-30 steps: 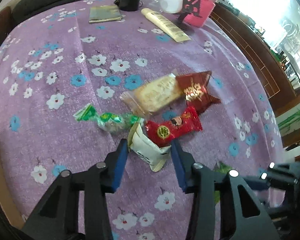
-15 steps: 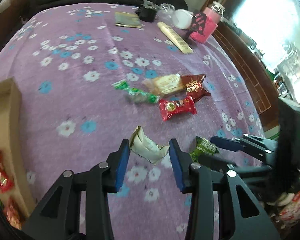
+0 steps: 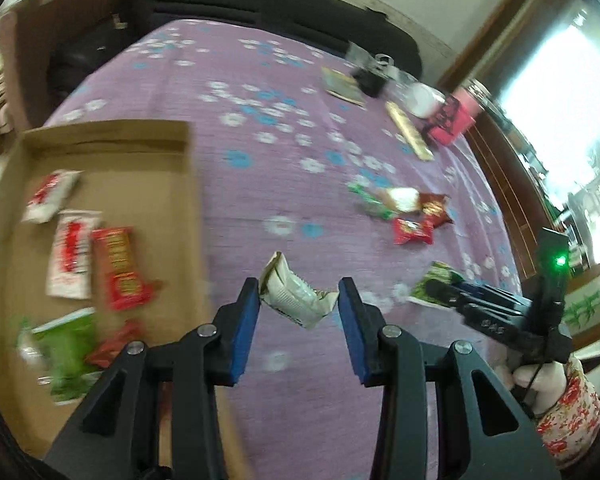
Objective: Organize snacks
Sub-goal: 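Carry the green pea bag and white packet into the tray and open both grippers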
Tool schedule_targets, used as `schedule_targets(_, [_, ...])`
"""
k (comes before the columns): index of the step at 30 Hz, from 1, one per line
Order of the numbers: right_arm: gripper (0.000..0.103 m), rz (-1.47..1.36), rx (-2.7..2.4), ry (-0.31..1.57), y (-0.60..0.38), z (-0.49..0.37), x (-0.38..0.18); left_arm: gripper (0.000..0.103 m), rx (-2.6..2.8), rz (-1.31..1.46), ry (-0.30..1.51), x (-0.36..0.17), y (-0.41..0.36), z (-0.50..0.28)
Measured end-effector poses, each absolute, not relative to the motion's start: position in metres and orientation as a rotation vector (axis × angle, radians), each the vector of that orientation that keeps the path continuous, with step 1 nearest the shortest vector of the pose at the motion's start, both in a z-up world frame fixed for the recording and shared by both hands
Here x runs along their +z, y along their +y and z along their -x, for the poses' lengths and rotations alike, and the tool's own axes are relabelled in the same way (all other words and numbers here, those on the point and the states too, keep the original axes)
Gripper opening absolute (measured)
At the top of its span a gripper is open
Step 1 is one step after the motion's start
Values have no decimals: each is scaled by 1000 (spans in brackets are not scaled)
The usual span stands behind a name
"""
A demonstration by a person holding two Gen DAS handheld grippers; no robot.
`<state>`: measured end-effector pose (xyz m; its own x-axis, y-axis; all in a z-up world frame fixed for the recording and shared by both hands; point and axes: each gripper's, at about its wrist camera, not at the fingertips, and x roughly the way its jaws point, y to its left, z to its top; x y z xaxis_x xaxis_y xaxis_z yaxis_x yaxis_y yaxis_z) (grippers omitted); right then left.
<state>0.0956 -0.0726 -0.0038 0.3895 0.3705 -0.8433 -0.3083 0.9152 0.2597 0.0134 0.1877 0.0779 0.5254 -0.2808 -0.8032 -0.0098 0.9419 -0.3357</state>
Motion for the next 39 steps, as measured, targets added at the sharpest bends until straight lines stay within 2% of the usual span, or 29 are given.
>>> schedule_targets(8, [28,-35,506,1061,-9,-89,26,42,22,301,991,79,280,-6])
schedule_targets(15, [28,40,692,1039,113,-83,47,47,132,288,1026,68,340,-5])
schedule_targets(20, [28,136,756,1046,196,-76,43,49,80,389,971,89,355,19])
schedule_targets(28, [32,255,693,1066,260,-79,24,63,85,436,821,147,382,86])
schedule_targets(30, [32,261,684,1068,263,-78,27,74,89,438,789,158,388,99])
schedule_targets(32, [32,268,671,1059,264,-75,33,81,139,425,761,173,393,109])
schedule_targets(39, [32,197,679,1019,250,-69,57,83,240,449,671,204,398,150])
